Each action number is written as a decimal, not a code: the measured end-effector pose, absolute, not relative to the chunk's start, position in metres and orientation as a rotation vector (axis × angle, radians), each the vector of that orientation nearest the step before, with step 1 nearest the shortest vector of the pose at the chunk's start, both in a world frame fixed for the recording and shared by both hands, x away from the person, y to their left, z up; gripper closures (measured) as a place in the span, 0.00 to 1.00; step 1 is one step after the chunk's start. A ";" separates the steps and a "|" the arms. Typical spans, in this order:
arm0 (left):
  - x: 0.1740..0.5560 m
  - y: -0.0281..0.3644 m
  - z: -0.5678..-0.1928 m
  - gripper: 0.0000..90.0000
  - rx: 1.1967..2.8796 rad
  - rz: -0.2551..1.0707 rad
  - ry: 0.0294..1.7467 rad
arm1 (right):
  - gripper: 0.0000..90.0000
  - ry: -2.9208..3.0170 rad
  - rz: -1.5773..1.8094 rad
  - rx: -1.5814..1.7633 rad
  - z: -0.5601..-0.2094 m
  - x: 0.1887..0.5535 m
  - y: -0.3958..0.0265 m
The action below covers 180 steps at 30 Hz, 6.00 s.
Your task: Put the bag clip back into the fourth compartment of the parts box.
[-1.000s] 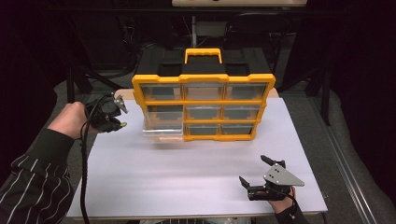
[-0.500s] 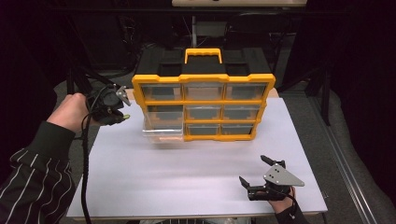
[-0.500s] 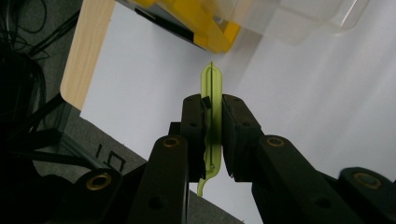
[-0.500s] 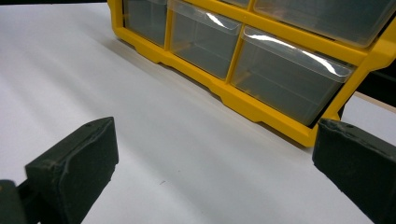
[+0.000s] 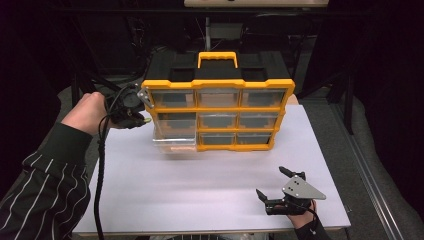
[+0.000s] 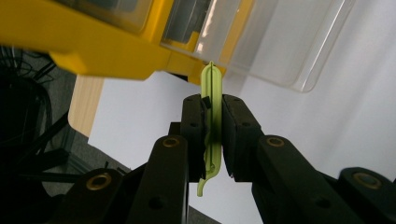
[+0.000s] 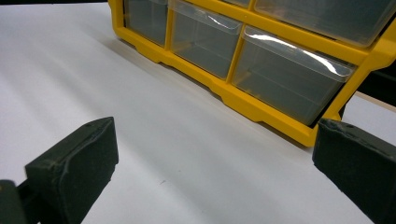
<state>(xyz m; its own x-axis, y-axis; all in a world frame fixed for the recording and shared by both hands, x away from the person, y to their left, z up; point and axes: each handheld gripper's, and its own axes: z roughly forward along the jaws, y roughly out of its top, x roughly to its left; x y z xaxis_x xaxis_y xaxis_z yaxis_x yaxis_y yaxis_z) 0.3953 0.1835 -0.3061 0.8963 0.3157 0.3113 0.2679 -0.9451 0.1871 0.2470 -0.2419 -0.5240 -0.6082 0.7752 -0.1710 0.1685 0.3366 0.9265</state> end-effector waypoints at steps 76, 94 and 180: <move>0.418 0.104 -0.367 0.87 2.976 0.313 0.204 | 0.00 1.997 1.283 0.808 -0.523 0.247 -0.243; 0.412 0.123 -0.333 0.68 2.906 0.396 0.239 | 0.00 2.002 1.281 0.812 -0.524 0.247 -0.242; 0.355 0.263 -0.454 0.00 2.458 0.603 1.012 | 0.00 2.015 1.267 0.816 -0.526 0.247 -0.240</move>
